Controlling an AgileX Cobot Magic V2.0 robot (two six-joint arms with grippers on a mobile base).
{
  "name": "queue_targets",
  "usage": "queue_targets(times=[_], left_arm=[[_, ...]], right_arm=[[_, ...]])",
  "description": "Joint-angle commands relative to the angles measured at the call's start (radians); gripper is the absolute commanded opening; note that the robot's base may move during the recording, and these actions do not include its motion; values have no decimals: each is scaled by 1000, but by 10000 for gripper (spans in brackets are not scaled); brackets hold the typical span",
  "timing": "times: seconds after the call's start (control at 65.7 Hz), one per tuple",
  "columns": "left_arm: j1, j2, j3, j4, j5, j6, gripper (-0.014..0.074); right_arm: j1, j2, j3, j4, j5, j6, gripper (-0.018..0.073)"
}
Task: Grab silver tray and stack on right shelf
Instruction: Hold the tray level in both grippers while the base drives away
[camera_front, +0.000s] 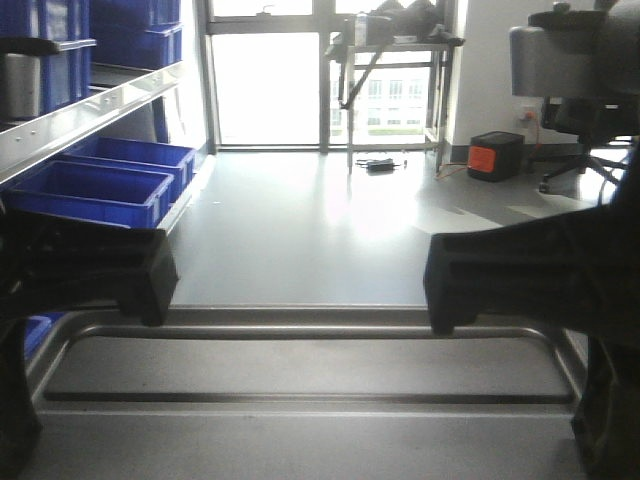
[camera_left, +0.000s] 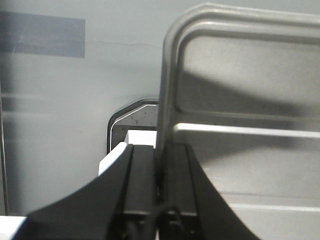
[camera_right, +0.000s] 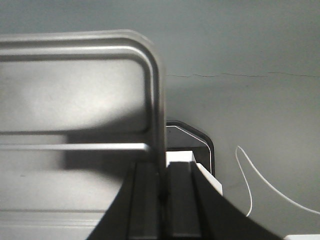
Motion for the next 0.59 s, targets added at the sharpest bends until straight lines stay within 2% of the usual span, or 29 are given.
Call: queue_targets(times=[0.0,0.228,0.578], left_arm=[[-4,-19,-32,19,44,-11,-100],[-4,-19,-32,19,123,-11,-100],[-4,-19,-32,19,318,-11,-100]], right_arm=[[-1,-21,-23,-35,0,-3,70],[-1,-21,-23,-35,0,-3,70],[-1,-21,-23,-35,0,-3,70]])
